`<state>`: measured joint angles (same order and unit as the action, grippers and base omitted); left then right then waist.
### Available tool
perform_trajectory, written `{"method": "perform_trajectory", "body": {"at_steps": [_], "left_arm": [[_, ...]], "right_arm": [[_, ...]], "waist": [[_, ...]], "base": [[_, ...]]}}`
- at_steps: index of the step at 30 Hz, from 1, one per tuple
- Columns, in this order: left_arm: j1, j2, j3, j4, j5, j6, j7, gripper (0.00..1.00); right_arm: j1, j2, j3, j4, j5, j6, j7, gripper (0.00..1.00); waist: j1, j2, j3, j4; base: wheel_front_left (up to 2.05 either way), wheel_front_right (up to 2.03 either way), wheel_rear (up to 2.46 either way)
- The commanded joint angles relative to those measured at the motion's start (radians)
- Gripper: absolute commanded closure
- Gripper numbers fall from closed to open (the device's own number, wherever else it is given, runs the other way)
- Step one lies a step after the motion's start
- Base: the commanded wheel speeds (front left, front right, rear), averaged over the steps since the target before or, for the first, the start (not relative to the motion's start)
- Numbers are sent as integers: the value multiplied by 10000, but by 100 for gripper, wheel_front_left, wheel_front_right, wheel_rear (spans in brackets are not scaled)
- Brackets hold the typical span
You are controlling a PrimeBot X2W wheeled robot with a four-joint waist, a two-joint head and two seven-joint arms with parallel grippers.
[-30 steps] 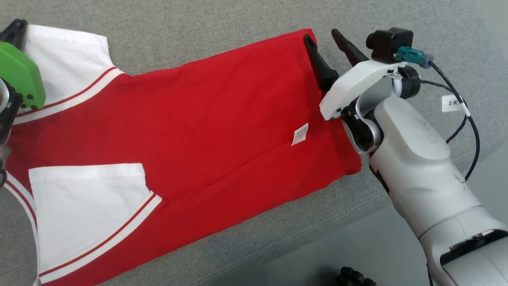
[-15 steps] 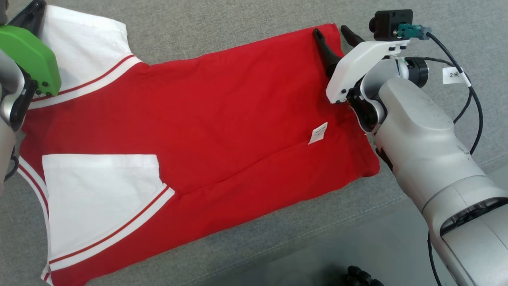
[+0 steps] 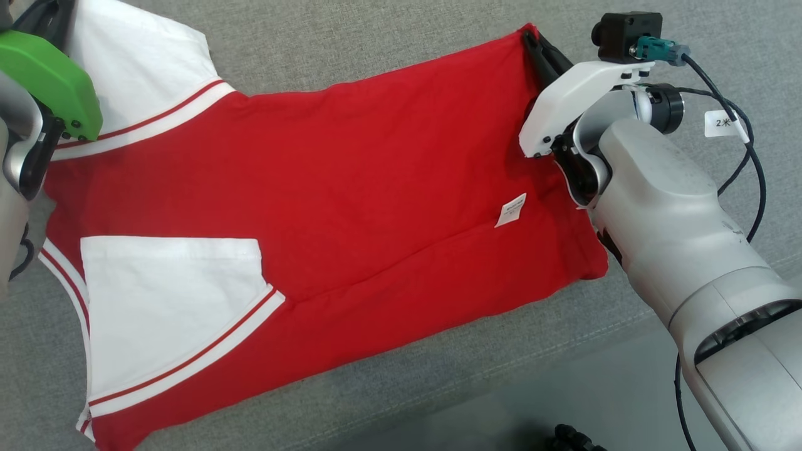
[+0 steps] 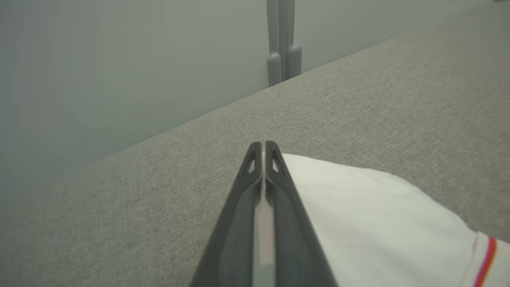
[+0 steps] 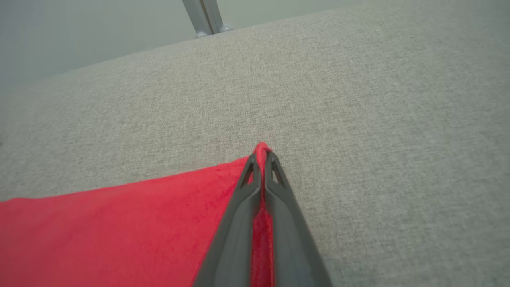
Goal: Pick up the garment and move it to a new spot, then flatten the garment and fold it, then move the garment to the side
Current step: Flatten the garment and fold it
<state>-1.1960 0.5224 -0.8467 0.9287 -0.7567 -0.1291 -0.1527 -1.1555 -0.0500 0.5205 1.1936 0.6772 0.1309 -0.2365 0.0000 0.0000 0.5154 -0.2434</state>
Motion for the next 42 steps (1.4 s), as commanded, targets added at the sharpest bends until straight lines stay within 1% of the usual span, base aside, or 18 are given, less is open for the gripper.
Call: {"method": "perform_trajectory", "body": {"at_steps": [1, 4, 10, 13, 14, 17, 21, 26, 29, 34, 36, 38, 40, 42], "left_arm": [[-73, 55, 3, -101, -126, -12, -144, 100], [301, -5, -79, -460, -308, -12, -444, 100], [1196, 257, 14, -1718, -543, -12, -978, 100], [1911, 422, 212, -2675, -700, -12, -1074, 100], [2117, 576, 277, -2992, -625, 50, -1099, 100], [2901, 774, 583, -4187, -731, 96, -1120, 100], [3956, 1100, 1104, -5783, -488, 459, -1120, 100], [5391, 1230, 1576, -7588, -208, 909, -1121, 100], [6290, 1146, 1853, -8434, -96, 1197, -1122, 100], [7798, 883, 2124, -9462, 101, 1478, -1117, 100], [8373, 749, 2172, -9665, 218, 1486, -1116, 100], [8607, 652, 2200, -9705, 217, 1488, -1116, 100], [8936, 544, 2197, -9601, 366, 1412, -1116, 100], [9173, 263, 2277, -9477, 460, 1368, -1116, 100]], "right_arm": [[-76, -23, 17, 26, 40, -3, -101, 100], [287, -191, 69, -114, 126, -3, -221, 100], [1148, -809, 262, -979, 467, -3, -293, 100], [1689, -1180, 309, -1694, 770, -3, -296, 100], [1870, -1313, 309, -1905, 880, -4, -298, 100], [2347, -1695, 328, -2593, 1102, -3, -301, 100], [2958, -2230, 390, -3230, 1339, -3, -301, 100], [3709, -2695, 527, -3783, 1707, -3, -304, 100], [4110, -2901, 471, -4062, 1972, -3, -304, 100], [4630, -3244, 420, -4328, 2258, -3, -303, 100], [4800, -3371, 417, -4396, 2350, -3, -303, 100], [4863, -3411, 431, -4423, 2388, -3, -303, 100], [5014, -3539, 434, -4490, 2484, -3, -303, 100], [5198, -3651, 495, -4627, 2622, -3, -303, 100]], "waist": [[0, 0, -89, 60], [0, 0, -258, 239], [0, 0, -687, 647], [0, 0, -908, 852], [0, 0, -969, 917], [0, 0, -1117, 1109], [0, 0, -1290, 1388], [0, 0, -1563, 1720], [0, 0, -1728, 1865], [0, 0, -1948, 2048], [0, 0, -2004, 2127], [0, 0, -2026, 2173], [0, 0, -2069, 2287], [0, 0, -2120, 2402]], "base": [[0, 0, 0], [0, 0, 0], [0, 0, 0], [0, 0, 0], [0, 0, 0], [0, 0, 0], [0, 0, 0], [0, 0, 0], [0, 0, 0], [0, 0, 0], [0, 0, 0], [0, 0, 0], [0, 0, 0], [0, 0, 0]]}}
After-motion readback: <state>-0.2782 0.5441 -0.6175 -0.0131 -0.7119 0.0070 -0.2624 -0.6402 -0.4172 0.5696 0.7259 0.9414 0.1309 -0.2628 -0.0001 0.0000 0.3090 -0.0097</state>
